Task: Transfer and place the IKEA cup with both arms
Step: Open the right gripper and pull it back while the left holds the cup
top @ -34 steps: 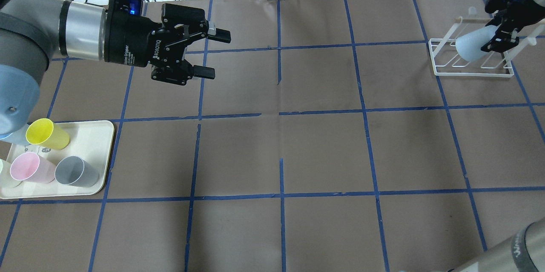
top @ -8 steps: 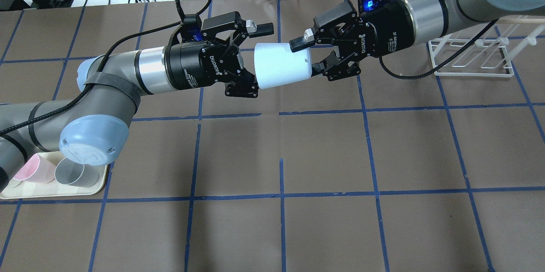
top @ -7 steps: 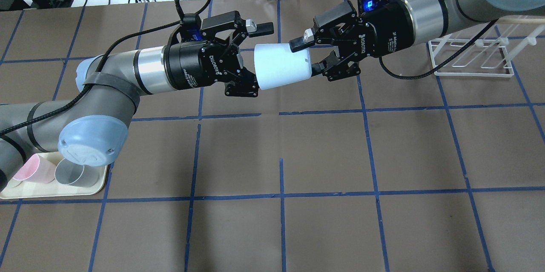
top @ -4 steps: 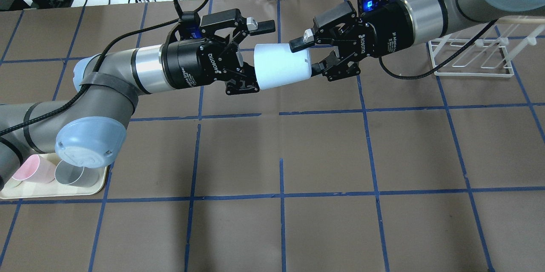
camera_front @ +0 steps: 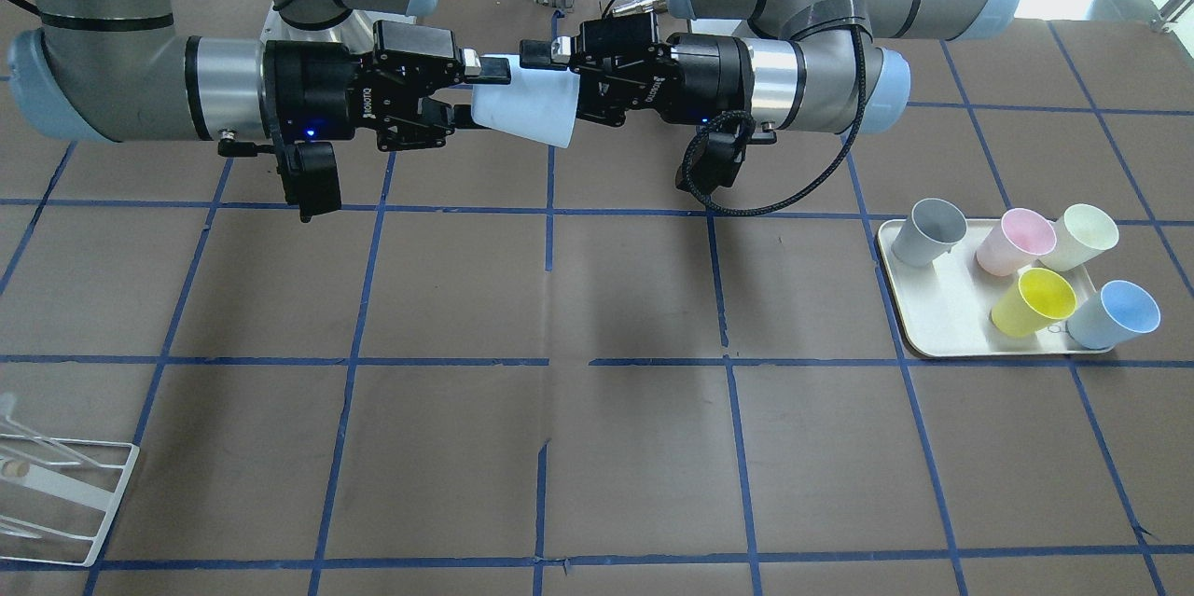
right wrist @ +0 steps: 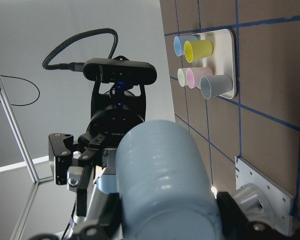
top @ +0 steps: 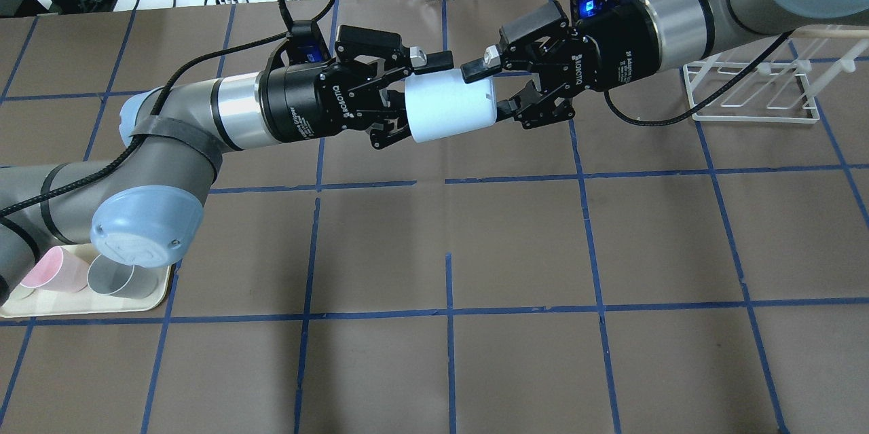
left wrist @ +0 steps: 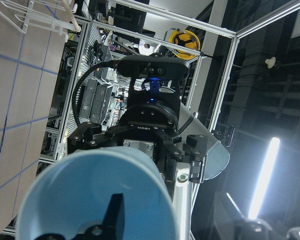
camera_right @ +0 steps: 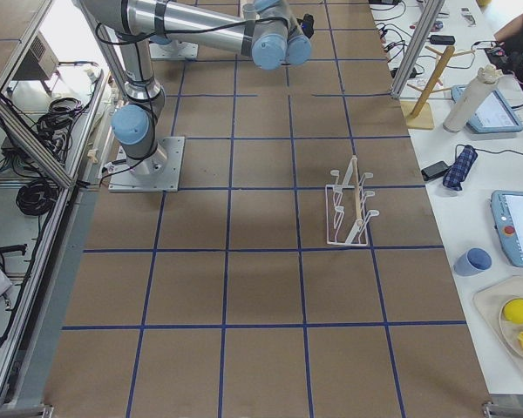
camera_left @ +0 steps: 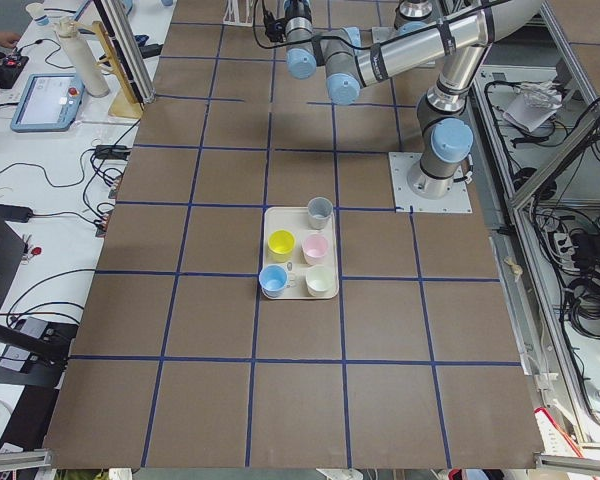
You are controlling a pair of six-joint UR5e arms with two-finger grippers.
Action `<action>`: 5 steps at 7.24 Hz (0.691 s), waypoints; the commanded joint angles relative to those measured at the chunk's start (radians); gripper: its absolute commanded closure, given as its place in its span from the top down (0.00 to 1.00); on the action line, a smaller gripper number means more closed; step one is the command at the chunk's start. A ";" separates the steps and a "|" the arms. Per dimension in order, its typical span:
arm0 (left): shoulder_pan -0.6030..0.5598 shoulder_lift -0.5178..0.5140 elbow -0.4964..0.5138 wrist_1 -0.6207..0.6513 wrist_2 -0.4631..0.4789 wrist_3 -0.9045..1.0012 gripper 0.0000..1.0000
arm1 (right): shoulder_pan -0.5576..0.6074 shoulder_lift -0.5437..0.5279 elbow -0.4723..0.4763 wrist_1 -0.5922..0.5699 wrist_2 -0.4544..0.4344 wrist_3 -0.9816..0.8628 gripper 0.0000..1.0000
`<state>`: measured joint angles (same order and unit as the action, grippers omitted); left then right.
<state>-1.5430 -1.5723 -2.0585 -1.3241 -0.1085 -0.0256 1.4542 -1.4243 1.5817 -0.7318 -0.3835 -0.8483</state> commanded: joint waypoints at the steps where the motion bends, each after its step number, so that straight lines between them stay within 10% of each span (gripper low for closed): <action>1: 0.001 0.003 0.000 -0.001 -0.003 -0.007 0.23 | 0.000 -0.002 0.000 0.002 -0.002 0.000 0.59; 2: 0.001 0.008 0.000 0.000 0.000 -0.037 0.23 | 0.000 -0.004 0.000 0.006 0.000 0.002 0.66; 3: 0.001 0.009 0.000 0.000 0.000 -0.040 0.23 | 0.000 -0.005 0.000 0.008 -0.003 0.008 1.00; 5: 0.003 0.009 0.000 0.000 0.000 -0.040 0.20 | 0.000 -0.005 -0.003 0.005 -0.006 0.009 1.00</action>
<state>-1.5406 -1.5635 -2.0585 -1.3239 -0.1091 -0.0644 1.4542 -1.4293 1.5800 -0.7264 -0.3890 -0.8410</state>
